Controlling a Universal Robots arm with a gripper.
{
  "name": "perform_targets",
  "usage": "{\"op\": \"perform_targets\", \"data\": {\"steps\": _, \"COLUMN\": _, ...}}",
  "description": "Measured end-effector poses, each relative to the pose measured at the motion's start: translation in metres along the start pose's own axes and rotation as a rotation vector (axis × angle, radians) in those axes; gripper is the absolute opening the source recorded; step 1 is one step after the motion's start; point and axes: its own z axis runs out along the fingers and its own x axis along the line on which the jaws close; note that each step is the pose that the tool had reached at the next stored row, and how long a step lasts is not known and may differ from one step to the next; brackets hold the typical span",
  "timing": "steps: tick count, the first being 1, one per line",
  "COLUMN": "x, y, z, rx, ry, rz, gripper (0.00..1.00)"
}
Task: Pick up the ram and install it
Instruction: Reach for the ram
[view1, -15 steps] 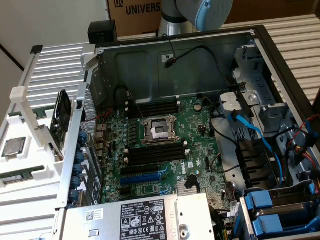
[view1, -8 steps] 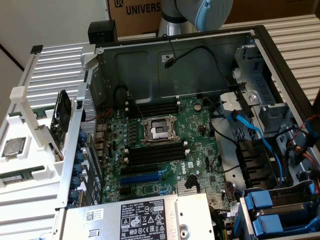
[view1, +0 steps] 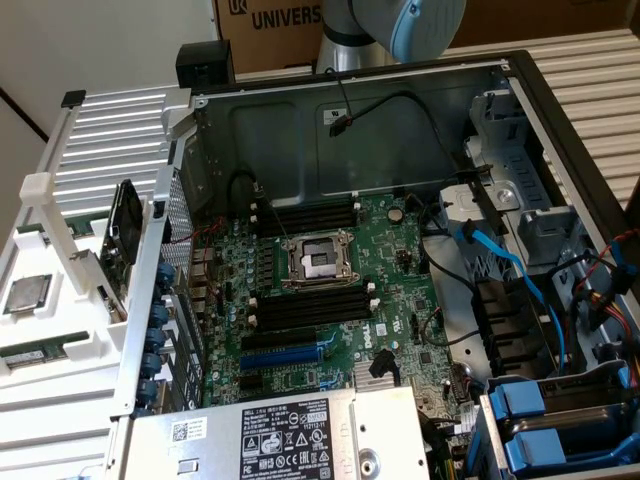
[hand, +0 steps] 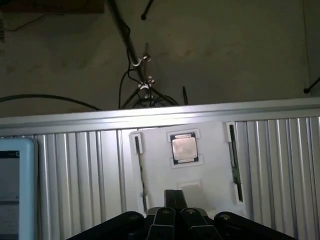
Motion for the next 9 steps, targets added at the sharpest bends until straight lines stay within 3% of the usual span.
{"op": "perform_targets", "data": {"steps": 5, "x": 0.0014, "y": -0.0003, "z": 0.0019, "rx": 0.0003, "ry": 0.0021, "rz": -0.055, "gripper": 0.11}}
{"op": "perform_targets", "data": {"steps": 9, "x": 0.0031, "y": -0.0004, "z": 0.0026, "rx": 0.0005, "ry": 0.0021, "rz": -0.055, "gripper": 0.11}}
